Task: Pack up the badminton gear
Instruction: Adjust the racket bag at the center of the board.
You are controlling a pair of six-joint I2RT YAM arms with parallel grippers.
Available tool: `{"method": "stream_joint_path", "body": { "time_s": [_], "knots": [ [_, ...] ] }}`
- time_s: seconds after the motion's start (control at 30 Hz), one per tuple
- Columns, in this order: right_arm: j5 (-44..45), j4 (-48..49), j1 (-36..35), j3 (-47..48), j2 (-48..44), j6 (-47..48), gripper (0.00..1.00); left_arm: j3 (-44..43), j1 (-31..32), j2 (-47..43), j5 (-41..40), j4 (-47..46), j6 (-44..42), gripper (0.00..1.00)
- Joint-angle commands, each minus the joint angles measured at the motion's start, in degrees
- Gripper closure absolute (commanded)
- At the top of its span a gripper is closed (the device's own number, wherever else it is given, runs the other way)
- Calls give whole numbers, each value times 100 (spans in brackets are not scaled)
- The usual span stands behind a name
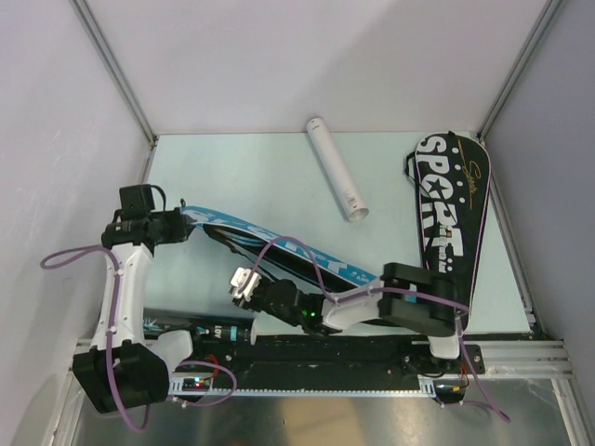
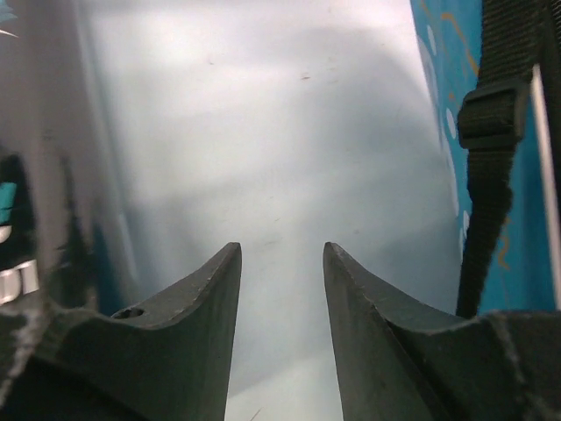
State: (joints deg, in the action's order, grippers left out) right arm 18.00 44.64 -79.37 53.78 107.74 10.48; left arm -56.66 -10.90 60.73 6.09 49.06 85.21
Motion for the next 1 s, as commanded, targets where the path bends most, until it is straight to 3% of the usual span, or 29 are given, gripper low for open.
{"method": "stream_joint_path", "body": {
  "time_s": [0.0,0.2,0.43,0.77,0.97],
  "knots": [
    [395,1765,119,563,674,1073,52,-281,10,-263,295,140,343,100],
    [430,1510,565,1113,931,606,47,-24,28,-365,444,169,216,100],
    [647,2145,777,1185,1048,499,34,196,19,-520,581,189,66,100],
    [704,2967,900,1309,1142,703,33,482,17,-655,665,203,-37,100],
    [1046,3706,780,1399,1290,1514,36,550,17,-700,677,223,-66,100]
  ]
}}
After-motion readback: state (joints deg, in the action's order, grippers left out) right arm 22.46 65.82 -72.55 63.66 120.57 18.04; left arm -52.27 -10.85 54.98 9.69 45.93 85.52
